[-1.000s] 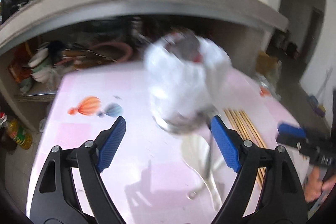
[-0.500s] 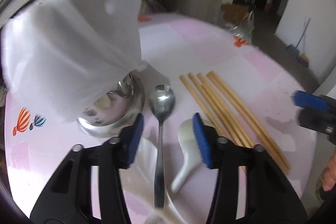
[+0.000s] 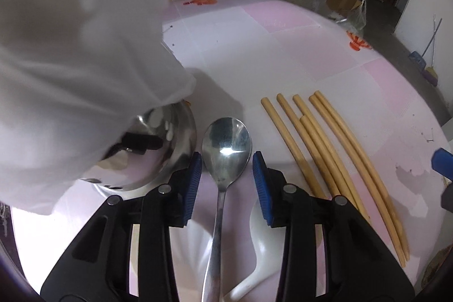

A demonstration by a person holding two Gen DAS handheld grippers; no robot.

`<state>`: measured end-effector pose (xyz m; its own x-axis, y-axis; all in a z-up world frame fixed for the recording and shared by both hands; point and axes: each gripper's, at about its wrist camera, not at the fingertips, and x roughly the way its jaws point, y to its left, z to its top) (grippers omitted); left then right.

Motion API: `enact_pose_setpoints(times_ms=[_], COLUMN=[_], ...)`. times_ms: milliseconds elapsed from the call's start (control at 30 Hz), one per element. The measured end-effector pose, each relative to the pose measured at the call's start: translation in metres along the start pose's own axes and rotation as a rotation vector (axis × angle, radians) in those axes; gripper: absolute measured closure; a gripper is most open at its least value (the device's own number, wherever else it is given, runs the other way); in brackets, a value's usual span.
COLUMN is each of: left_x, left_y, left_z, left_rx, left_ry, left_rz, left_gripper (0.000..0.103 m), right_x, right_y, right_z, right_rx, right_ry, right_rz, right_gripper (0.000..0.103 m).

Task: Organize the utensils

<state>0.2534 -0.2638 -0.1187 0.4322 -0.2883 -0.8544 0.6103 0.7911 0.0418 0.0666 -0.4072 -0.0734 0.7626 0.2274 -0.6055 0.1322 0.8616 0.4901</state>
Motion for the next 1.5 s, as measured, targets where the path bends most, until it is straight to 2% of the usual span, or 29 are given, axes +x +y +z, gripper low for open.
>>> enact_pose_setpoints(times_ms=[500,633,1100,1267,1500], left_x=[0.004,0.003,-0.005,-0.018,-0.061], left_y=[-0.006,-0.004,0.008,0.012,0.024], left_z=[0.009,0.008,0.000,-0.002,-0.006], left_rx=[-0.074,-0.076,-0.106,-0.117,-0.145], left_ry=[-0.012,-0.014,-0.004,-0.036,-0.133], left_rz=[0.012,0.015,-0.019,-0.030,-0.059], left_gripper=[0.063,0.068,0.069,0.069,0.069], right_x=[0.000,0.000,-0.001,-0.001,0.000], right_y=[-0.005,-0.006,-0.005,-0.004,0.003], right_z=[-0.003,-0.002,-0.002,-0.002,-0.002], right_rx=[0.022,0.028,0.025,0.022,0.024], right_ry=[-0.003,-0.006,-0.007,-0.006,0.009], right_rz=[0.034,0.034,0.034,0.034,0.070], right_gripper=[0.060,0.060,0.060,0.060,0.060])
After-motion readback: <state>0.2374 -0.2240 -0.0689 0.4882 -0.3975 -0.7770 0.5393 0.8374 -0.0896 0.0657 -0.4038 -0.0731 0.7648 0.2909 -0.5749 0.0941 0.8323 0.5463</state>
